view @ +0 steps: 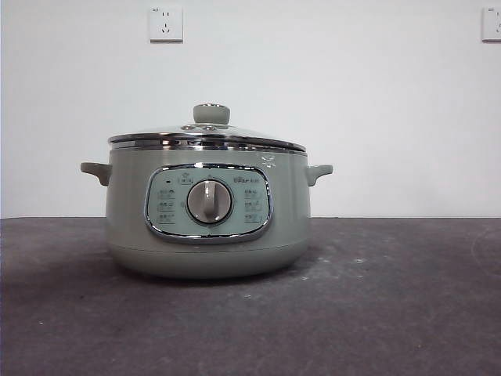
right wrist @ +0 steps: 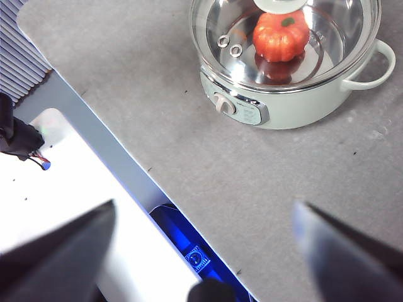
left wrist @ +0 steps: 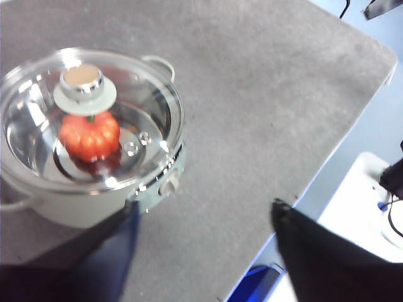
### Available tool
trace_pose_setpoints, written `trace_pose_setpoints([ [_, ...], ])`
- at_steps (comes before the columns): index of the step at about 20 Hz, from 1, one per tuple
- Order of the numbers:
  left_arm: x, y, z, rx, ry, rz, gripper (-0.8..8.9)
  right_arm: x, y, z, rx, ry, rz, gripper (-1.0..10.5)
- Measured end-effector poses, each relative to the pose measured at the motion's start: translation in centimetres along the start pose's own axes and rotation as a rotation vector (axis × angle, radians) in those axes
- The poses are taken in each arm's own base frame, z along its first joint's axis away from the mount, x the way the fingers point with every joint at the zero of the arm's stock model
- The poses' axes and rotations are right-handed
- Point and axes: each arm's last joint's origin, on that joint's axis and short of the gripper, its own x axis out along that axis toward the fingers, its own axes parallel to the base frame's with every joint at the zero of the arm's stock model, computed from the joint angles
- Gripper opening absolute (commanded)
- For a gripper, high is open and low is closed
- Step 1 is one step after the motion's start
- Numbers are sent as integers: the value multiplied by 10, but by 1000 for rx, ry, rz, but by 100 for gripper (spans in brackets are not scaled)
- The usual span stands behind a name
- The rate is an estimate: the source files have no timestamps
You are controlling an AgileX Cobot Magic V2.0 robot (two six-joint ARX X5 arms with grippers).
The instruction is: Pick up the pumpkin,open the lid,put the pumpkin in the pot,close the lid
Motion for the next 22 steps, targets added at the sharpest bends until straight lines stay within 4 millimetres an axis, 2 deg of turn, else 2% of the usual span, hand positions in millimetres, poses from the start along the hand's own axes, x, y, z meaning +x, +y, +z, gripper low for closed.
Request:
trace_pose_setpoints([
  [22,2,1,0,-8,14,0,-4,-2,1,-1,9,-7,-1,0],
])
